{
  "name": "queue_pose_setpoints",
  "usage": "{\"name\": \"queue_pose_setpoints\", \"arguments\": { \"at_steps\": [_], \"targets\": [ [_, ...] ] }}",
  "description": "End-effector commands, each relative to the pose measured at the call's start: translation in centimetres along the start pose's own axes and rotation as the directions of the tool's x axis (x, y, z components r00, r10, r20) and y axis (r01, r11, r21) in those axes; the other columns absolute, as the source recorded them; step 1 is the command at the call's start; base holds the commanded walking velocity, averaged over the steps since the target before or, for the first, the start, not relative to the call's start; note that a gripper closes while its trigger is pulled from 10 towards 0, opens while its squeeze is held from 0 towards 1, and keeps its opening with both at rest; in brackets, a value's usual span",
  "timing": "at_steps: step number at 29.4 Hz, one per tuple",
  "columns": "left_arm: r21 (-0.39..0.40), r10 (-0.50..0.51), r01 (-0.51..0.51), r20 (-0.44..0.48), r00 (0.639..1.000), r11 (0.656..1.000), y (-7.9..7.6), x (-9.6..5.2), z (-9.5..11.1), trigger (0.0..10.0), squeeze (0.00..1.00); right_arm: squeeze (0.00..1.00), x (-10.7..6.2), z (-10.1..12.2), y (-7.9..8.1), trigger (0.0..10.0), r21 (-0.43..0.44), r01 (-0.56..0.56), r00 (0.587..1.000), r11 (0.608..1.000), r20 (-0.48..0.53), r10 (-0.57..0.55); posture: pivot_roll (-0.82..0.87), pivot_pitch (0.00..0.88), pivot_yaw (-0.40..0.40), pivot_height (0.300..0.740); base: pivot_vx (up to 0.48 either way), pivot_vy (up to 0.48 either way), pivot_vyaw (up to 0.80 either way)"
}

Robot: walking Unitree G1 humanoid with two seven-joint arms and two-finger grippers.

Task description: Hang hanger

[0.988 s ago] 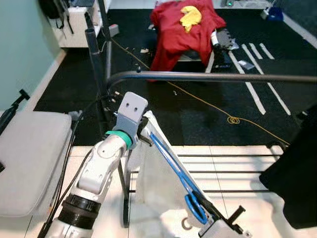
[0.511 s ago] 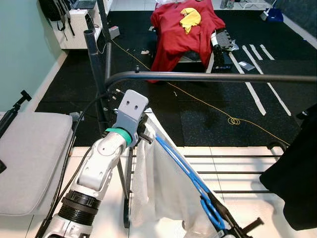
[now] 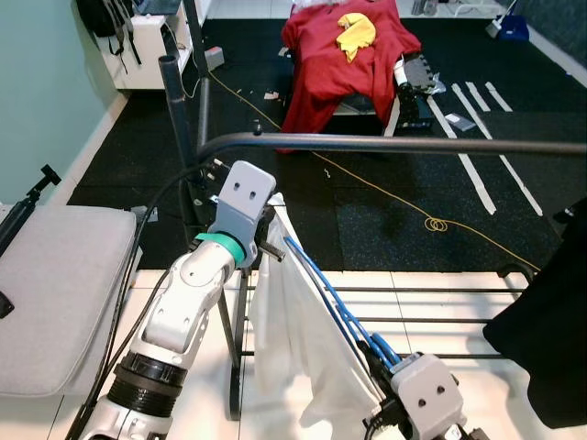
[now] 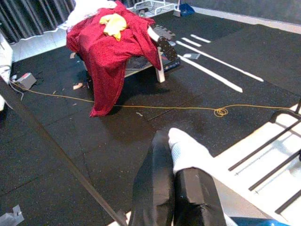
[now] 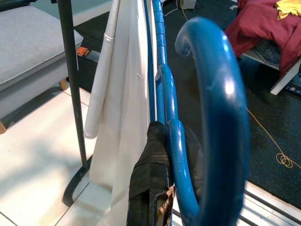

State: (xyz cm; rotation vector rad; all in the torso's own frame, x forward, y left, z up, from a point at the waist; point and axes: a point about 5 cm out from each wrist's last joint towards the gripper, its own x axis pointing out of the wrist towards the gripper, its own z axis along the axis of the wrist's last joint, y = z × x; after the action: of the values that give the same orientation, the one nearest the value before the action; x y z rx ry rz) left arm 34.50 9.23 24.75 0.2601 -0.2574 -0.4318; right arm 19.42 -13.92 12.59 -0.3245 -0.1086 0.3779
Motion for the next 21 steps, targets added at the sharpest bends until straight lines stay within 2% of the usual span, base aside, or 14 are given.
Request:
{"name": "queue_pose_setpoints", "arguments": {
  "at_steps": [1,6,8,11,13,14,16,17,18,19,20,21],
  "targets": [
    [-0.003,0.057,-0.057,0.022,0.998,0.998,1.1,-0.4,0.5,10.0,0.0,0.0,-0.5,-1.2,-0.3,10.0,0.038,0.015,0.997,0.999,-0.08,-0.012,-0.23,0.194,0.095,0.74,0.0,0.0,0.0],
    [-0.008,0.062,-0.061,0.024,0.998,0.998,1.2,-0.5,0.5,10.0,0.0,0.0,-0.2,-1.0,-0.4,10.0,0.045,0.015,0.997,0.999,-0.072,-0.011,-0.23,0.197,0.094,0.74,0.0,0.0,0.0],
    [-0.032,0.063,-0.062,0.027,0.998,0.998,1.1,-0.5,0.6,10.0,0.0,0.0,0.4,-1.6,-1.2,10.0,0.096,0.082,0.99,0.992,-0.12,-0.07,-0.24,0.205,0.096,0.74,0.0,0.0,0.0],
    [-0.032,0.063,-0.062,0.027,0.998,0.998,1.1,-0.5,0.6,10.0,0.0,0.0,0.4,-1.6,-1.2,10.0,0.096,0.082,0.99,0.992,-0.12,-0.07,-0.24,0.205,0.096,0.74,0.0,0.0,0.0],
    [-0.044,0.061,-0.06,0.028,0.998,0.997,1.0,-0.5,0.6,10.0,0.0,0.0,0.8,-1.9,-1.8,10.0,0.099,0.126,0.983,0.987,-0.148,-0.111,-0.24,0.206,0.097,0.74,0.0,0.0,0.0],
    [-0.037,0.056,-0.056,0.014,0.998,0.998,0.8,-0.5,0.5,10.0,0.0,0.0,2.2,-2.6,-3.1,10.0,-0.06,0.172,0.968,0.983,-0.176,-0.18,-0.25,0.21,0.106,0.74,0.0,0.0,0.0],
    [-0.037,0.056,-0.056,0.014,0.998,0.998,0.8,-0.5,0.5,10.0,0.0,0.0,2.2,-2.6,-3.1,10.0,-0.06,0.172,0.968,0.983,-0.176,-0.18,-0.25,0.21,0.106,0.74,0.0,0.0,0.0],
    [-0.007,0.077,-0.077,-0.024,0.997,0.997,0.8,-0.7,0.4,10.0,0.0,0.0,4.0,-2.5,-4.1,10.0,-0.216,0.198,0.961,0.956,-0.15,-0.233,-0.24,0.21,0.11,0.74,0.0,0.0,0.0],
    [-0.007,0.077,-0.077,-0.024,0.997,0.997,0.8,-0.7,0.4,10.0,0.0,0.0,4.0,-2.5,-4.1,10.0,-0.216,0.198,0.961,0.956,-0.15,-0.233,-0.24,0.21,0.11,0.74,0.0,0.0,0.0],
    [0.024,0.114,-0.113,-0.089,0.989,0.993,1.2,-1.2,-0.1,10.0,0.0,0.0,5.4,-1.8,-4.2,10.0,-0.306,0.184,0.971,0.934,-0.094,-0.221,-0.23,0.207,0.108,0.74,0.0,0.0,0.0],
    [0.024,0.114,-0.113,-0.089,0.989,0.993,1.2,-1.2,-0.1,10.0,0.0,0.0,5.4,-1.8,-4.2,10.0,-0.306,0.184,0.971,0.934,-0.094,-0.221,-0.23,0.207,0.108,0.74,0.0,0.0,0.0],
    [0.043,0.084,-0.079,-0.129,0.988,0.996,1.0,-2.2,-0.5,10.0,0.0,0.0,5.9,-1.3,-3.4,10.0,-0.359,0.135,0.985,0.923,-0.052,-0.164,-0.21,0.208,0.098,0.74,0.0,0.0,0.0]
  ]
}}
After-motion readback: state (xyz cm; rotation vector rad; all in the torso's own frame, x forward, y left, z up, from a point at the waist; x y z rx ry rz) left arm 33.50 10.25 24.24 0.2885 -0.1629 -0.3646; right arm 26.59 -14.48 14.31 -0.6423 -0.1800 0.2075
